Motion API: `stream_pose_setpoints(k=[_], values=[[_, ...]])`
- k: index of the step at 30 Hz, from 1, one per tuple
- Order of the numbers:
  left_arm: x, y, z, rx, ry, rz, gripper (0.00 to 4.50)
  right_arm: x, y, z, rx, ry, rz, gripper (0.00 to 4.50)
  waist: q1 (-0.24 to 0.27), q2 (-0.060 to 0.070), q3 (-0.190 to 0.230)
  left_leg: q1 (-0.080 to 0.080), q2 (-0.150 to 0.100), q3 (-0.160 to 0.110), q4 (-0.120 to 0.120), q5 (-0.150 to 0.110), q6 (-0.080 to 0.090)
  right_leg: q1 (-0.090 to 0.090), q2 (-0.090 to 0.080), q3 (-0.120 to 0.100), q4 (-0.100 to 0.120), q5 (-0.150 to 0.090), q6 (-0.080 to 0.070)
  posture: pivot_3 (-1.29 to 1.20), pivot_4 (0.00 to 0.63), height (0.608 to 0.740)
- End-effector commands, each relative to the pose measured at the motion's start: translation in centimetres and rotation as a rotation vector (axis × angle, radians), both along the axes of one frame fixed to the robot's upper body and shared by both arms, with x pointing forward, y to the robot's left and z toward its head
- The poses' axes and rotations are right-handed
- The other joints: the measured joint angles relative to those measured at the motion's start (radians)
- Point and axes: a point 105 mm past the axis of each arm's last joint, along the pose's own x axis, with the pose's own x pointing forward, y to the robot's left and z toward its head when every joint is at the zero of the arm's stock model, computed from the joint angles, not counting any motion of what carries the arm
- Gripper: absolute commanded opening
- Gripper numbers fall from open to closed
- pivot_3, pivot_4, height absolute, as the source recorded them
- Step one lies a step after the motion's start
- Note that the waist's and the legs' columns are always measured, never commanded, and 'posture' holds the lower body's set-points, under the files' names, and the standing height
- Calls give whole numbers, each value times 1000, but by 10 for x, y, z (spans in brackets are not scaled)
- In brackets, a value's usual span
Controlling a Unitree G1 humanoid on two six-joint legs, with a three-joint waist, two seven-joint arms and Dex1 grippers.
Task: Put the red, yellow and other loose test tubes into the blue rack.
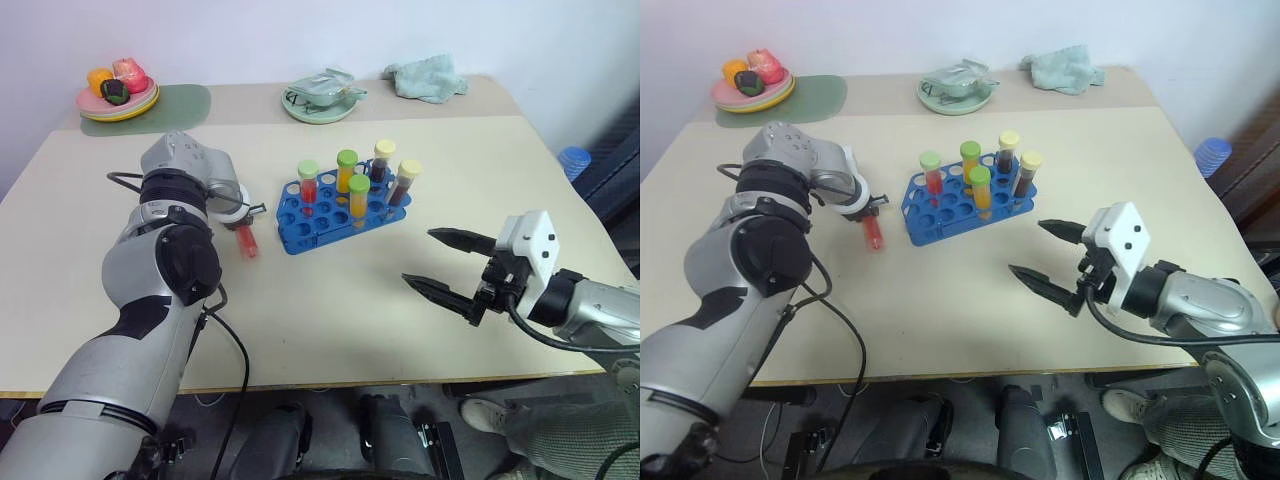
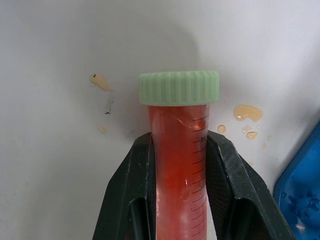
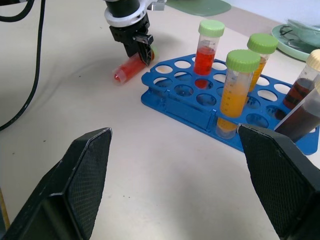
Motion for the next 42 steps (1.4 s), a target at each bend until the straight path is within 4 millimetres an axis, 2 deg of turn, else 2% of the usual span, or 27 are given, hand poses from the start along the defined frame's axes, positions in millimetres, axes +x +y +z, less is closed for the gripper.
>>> stream_pose_setpoints(k=[1,5,7,9,10,12,14,18,23,27,31,39,42], values=[[5,8,17,-1,-59,4,726,-2,-1,11,-10,-63,5,4130,0,0,0,0,0,0,0,0,0,0,0,0,0,0,0,0,150,740],[6,19,37,8,-200,-99,726,1,0,12,-9,-67,9,4130,-6,0,0,0,0,0,0,0,0,0,0,0,0,0,0,0,150,740],[6,22,61,3,-475,-230,726,3,1,13,-6,-66,12,4130,-18,1,-1,0,0,1,0,0,0,-1,0,0,2,0,0,0,150,740],[-10,8,87,-110,-755,-394,726,6,3,12,-2,-65,18,4130,-33,1,-1,1,0,2,-1,0,0,-1,-1,1,2,0,0,0,150,740],[-23,7,99,-77,-901,-498,726,7,4,12,3,-63,25,4130,-31,1,-1,1,1,2,-1,0,0,-1,-1,1,3,0,0,0,150,740],[-43,-2,107,34,-1074,-677,726,9,5,11,7,-60,33,4130,-32,1,-1,0,1,2,0,0,0,-1,-1,0,1,1,-1,0,150,740],[-56,-7,112,53,-1208,-750,726,11,6,11,8,-59,36,4130,-23,1,-1,1,1,2,0,0,0,0,0,-1,0,1,-3,0,150,740],[-66,-23,105,10,-1307,-831,726,13,7,12,4,-67,30,4130,-2,1,-2,2,1,2,1,0,0,3,-1,-2,-2,2,-2,0,150,740],[-73,-44,85,-51,-1311,-998,726,11,7,14,0,-87,11,4130,2,1,-2,1,1,2,1,0,0,2,-1,-2,-2,2,-2,0,150,740],[-73,-59,91,-149,-1422,-1052,726,8,3,12,3,-93,-13,4130,2,1,-1,1,1,2,1,0,0,2,-1,-2,-3,2,-2,0,150,740],[-62,-67,90,-176,-1486,-1065,726,6,0,8,4,-97,-40,4130,1,0,-2,1,1,2,1,0,1,2,-1,-2,-3,2,-2,0,150,740],[-43,-89,72,-206,-1521,-1070,726,-2,1,10,12,-119,-92,4130,3,0,-2,1,1,2,1,0,1,2,-1,-2,-3,2,-2,0,150,740],[-38,-103,56,-246,-1491,-1066,726,-5,-1,14,5,-131,-112,4130,4,0,-2,1,2,2,1,0,1,2,0,-2,-3,2,-2,0,150,740]])
